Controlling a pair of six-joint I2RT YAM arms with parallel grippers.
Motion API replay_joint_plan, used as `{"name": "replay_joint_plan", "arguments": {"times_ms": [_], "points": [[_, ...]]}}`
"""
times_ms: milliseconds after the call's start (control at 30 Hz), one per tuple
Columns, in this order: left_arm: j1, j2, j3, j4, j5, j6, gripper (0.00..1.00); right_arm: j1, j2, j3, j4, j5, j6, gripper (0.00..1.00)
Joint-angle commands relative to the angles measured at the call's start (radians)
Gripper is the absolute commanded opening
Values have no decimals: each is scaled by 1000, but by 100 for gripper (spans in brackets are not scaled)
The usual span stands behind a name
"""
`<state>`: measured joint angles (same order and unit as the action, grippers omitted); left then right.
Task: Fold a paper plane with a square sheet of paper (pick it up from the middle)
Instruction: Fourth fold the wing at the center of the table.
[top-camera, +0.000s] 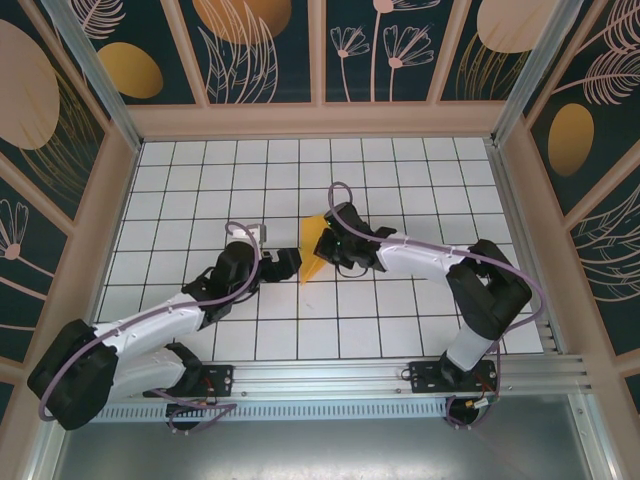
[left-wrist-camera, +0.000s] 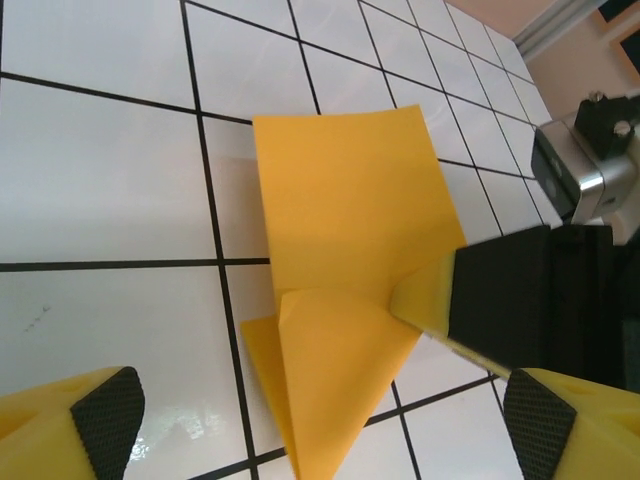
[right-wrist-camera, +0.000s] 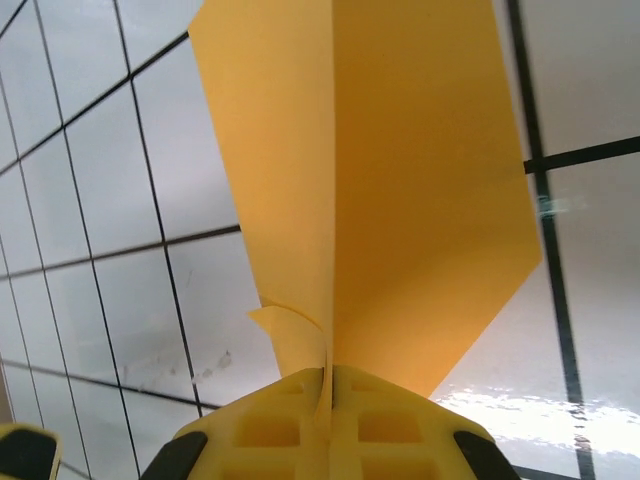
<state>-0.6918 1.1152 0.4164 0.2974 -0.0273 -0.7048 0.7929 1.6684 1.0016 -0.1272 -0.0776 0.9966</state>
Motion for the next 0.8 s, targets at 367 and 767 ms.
{"name": "replay_joint_plan", "arguments": {"times_ms": [367,767], "points": [[5,35,-110,294,19,268,96,-1,73,80,-67,52,359,0],[-10,240,-104,438,95,459,79,-24,120,52,-45,-27,407,0]]}}
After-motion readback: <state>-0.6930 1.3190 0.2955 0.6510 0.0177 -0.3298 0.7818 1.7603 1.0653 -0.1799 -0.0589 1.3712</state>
